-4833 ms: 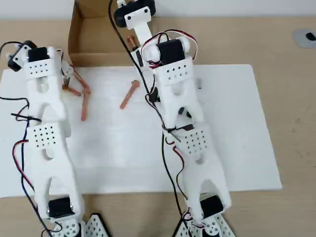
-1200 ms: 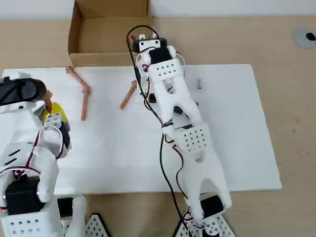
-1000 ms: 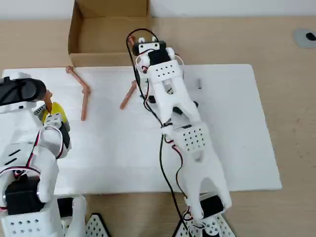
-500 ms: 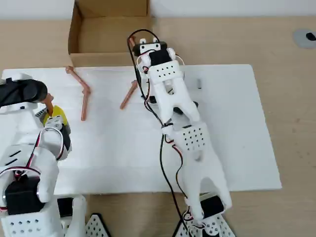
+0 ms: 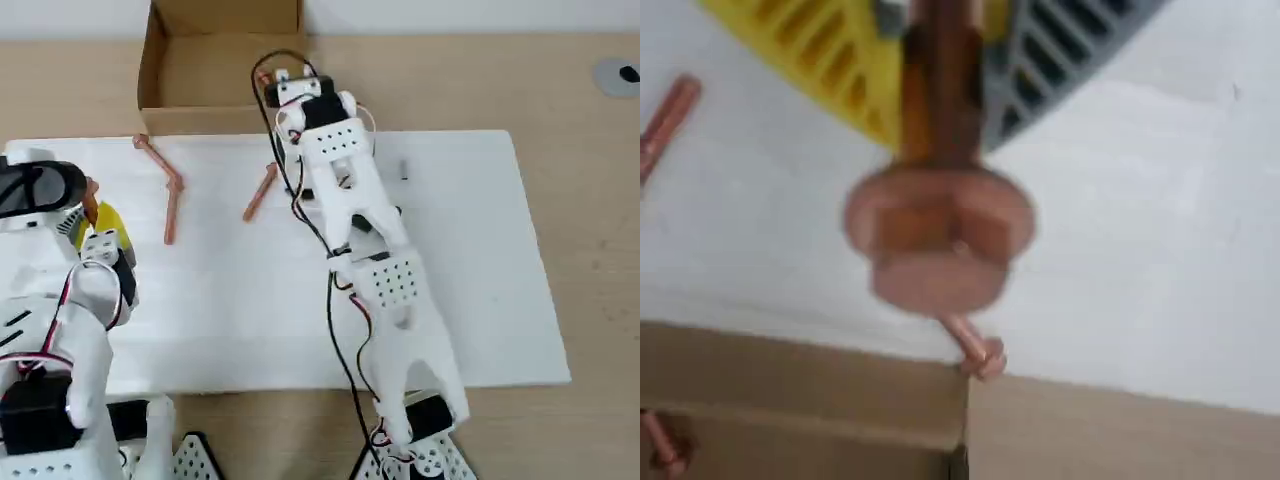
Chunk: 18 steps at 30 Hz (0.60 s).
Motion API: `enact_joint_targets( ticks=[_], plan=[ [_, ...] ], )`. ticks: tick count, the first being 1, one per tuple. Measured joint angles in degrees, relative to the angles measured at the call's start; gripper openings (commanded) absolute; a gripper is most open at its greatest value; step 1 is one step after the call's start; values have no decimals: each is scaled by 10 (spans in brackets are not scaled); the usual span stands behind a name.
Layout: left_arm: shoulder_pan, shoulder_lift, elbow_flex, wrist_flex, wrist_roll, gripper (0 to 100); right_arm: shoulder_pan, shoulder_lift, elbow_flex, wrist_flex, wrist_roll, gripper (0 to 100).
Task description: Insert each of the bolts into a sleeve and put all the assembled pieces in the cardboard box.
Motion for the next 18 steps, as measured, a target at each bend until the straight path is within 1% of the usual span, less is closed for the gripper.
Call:
enact_joint_targets(
  ticks=[7, 10, 14, 18],
  plan=[
    [0, 0, -23, 1, 0, 16, -39, -195, 3, 0, 0, 10],
    [0, -1, -31, 1, 0, 16, -65, -294, 39, 0, 0, 10],
    [0, -1, -31, 1, 0, 16, -108, -440, 145, 0, 10, 10],
    [0, -1, -33, 1, 0, 16, -166, -596, 314, 0, 29, 10]
  ],
)
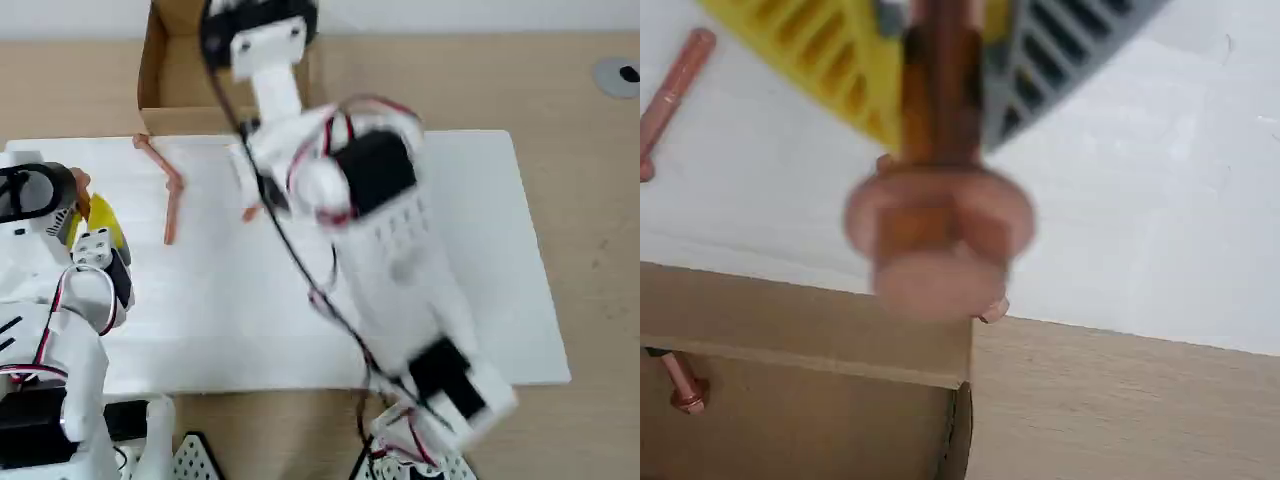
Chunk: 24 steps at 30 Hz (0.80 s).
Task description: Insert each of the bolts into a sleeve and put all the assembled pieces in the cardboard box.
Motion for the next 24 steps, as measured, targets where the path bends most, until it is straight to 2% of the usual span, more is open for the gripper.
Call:
enact_joint_targets(
  ticks=[3, 10, 20, 24],
  plan=[
    [0, 0, -18, 0, 5, 16, -19, -118, 135, -25, 4, 10],
    [9, -4, -48, 0, 90, 17, -19, -381, 461, -163, 79, 10],
    [104, -17, -51, 25, 96, 17, -19, -661, 840, -406, 98, 10],
    [120, -66, -52, 32, 96, 16, -47, -734, 966, -508, 138, 10]
  ],
)
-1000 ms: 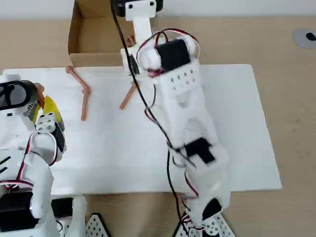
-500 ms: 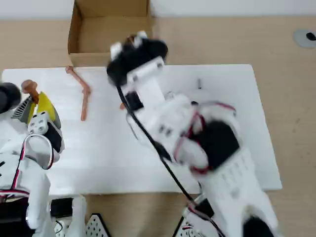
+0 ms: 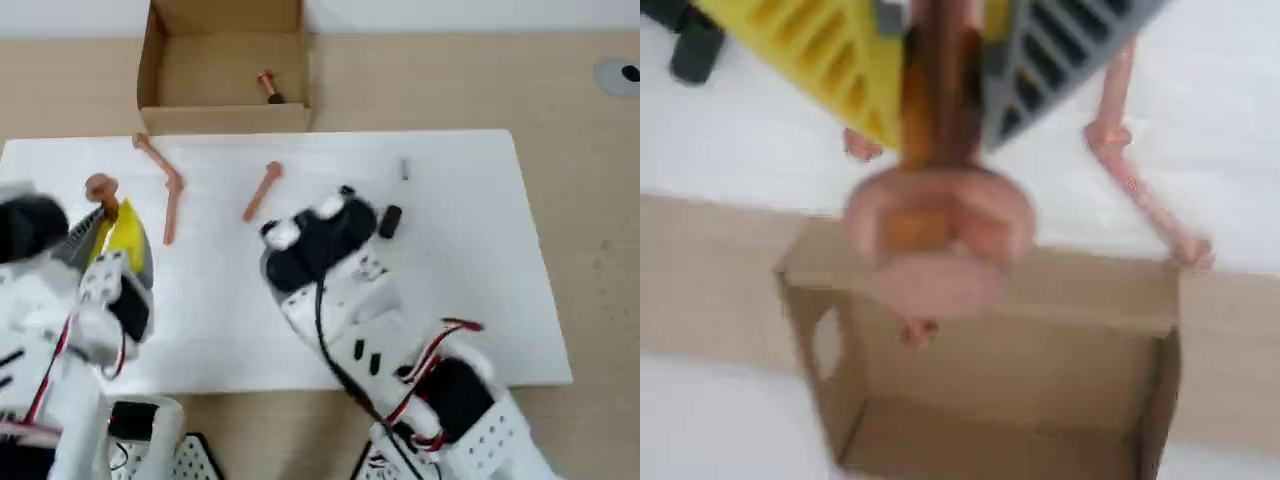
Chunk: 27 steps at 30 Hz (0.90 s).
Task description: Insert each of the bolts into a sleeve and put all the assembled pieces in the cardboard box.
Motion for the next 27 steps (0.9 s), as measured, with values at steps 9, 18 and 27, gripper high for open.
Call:
enact_joint_targets(
  ticks=[9, 18, 27],
  plan=[
    [85, -135, 36, 0, 0, 16, -109, -73, 195, -156, 22, 10],
    [144, -241, 106, 2, 52, 16, -116, -75, 238, -265, 22, 10],
    [174, -241, 142, -18, 94, 16, -116, -75, 238, -266, 22, 10]
  ],
)
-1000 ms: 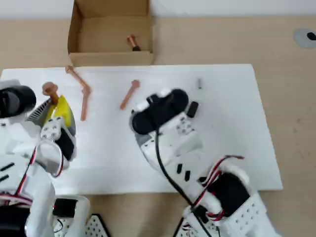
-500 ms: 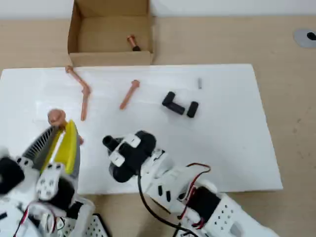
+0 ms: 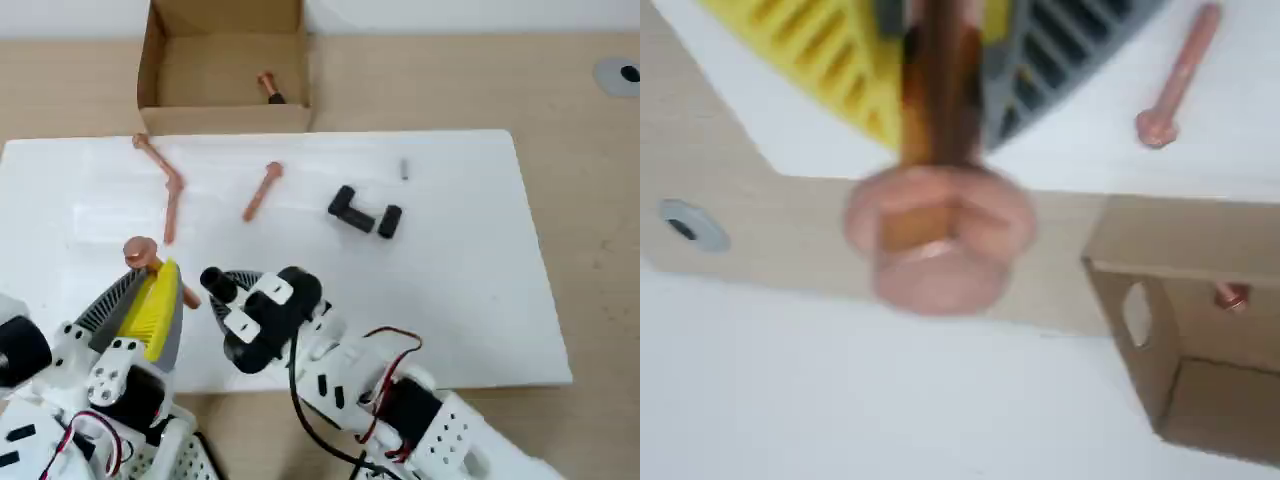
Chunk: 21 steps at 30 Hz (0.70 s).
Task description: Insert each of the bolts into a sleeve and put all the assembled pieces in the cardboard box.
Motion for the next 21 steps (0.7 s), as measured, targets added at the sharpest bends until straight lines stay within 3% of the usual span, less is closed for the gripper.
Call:
enact_joint_targets(
  ticks=[9, 17, 21],
  plan=[
    [7, 0, 55, -61, 0, 16, 0, 0, 0, 0, 0, 9],
    [7, 1, 62, -66, 0, 16, 0, 0, 0, 0, -2, 9],
    [7, 1, 62, -66, -12, 16, 4, -2, -1, 0, -40, 9]
  ],
)
